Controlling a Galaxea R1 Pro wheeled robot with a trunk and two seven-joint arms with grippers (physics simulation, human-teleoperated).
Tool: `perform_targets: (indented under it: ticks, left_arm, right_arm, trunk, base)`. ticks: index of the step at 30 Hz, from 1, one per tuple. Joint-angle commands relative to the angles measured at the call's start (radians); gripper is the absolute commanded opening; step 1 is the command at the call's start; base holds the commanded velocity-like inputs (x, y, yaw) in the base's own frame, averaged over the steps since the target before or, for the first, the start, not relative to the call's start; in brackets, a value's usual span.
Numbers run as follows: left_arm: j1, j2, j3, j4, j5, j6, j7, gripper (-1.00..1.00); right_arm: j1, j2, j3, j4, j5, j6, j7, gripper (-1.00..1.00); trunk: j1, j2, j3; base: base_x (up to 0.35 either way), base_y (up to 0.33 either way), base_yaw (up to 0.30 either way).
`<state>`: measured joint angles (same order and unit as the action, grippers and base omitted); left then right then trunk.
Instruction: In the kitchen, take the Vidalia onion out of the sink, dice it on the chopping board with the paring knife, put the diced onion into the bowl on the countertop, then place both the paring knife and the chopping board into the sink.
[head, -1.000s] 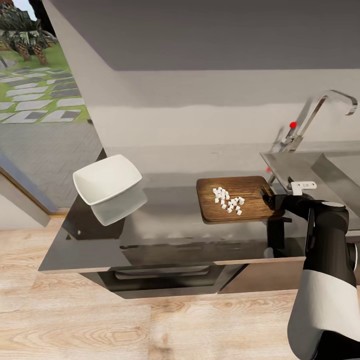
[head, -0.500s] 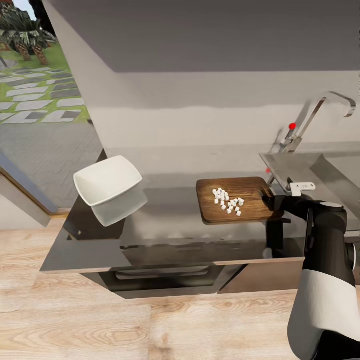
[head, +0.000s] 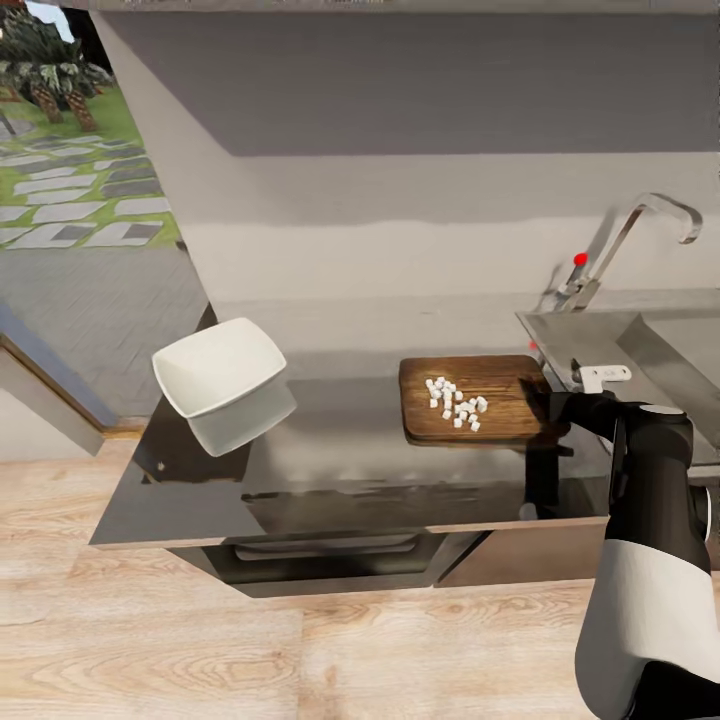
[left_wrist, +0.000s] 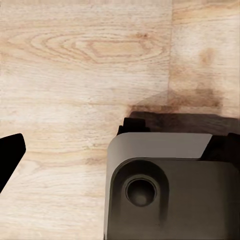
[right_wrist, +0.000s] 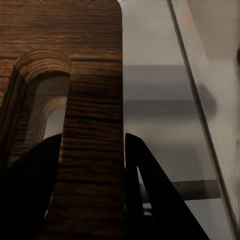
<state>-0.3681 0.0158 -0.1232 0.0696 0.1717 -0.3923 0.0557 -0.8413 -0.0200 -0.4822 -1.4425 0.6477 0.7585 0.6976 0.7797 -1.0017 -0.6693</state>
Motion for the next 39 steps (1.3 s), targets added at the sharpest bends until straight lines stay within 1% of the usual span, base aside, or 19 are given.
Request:
perform_targets:
  ticks: [1, 10, 16, 21, 27, 39]
  left_arm:
    - [-0.002, 0.0, -0.009, 0.004, 0.008, -0.007, 0.001, 1.0]
    - [-0.002, 0.0, -0.009, 0.004, 0.008, -0.006, 0.0, 1.0]
    - [-0.002, 0.0, -0.009, 0.004, 0.008, -0.007, 0.0, 1.0]
    - [-0.002, 0.0, -0.009, 0.004, 0.008, -0.007, -0.001, 1.0]
    - [-0.002, 0.0, -0.009, 0.005, 0.008, -0.007, -0.001, 1.0]
    - [-0.002, 0.0, -0.009, 0.006, 0.008, -0.007, -0.001, 1.0]
  right_arm:
    - [-0.001, 0.0, -0.001, -0.001, 0.009, 0.002, 0.01, -1.0]
    - [-0.001, 0.0, -0.001, -0.001, 0.009, 0.003, 0.01, -1.0]
    - [-0.001, -0.001, 0.001, -0.001, 0.009, 0.005, 0.008, -1.0]
    - [-0.001, -0.001, 0.016, -0.001, 0.009, 0.004, 0.009, -1.0]
    - [-0.001, -0.004, 0.019, -0.001, 0.01, 0.007, 0.009, -1.0]
    - [-0.001, -0.005, 0.019, -0.001, 0.01, 0.009, 0.008, -1.0]
  trunk:
    - [-0.004, 0.007, 0.002]
    - [-0.038, 0.07, 0.031]
    - [-0.038, 0.07, 0.031]
    - [-0.038, 0.07, 0.031]
    - [-0.038, 0.07, 0.032]
    - [-0.038, 0.07, 0.048]
  base:
    - [0.0, 0.0, 0.0]
    - [0.0, 0.0, 0.0]
    - [0.0, 0.0, 0.0]
    - [0.0, 0.0, 0.0]
    - [0.0, 0.0, 0.0]
    - [0.0, 0.0, 0.0]
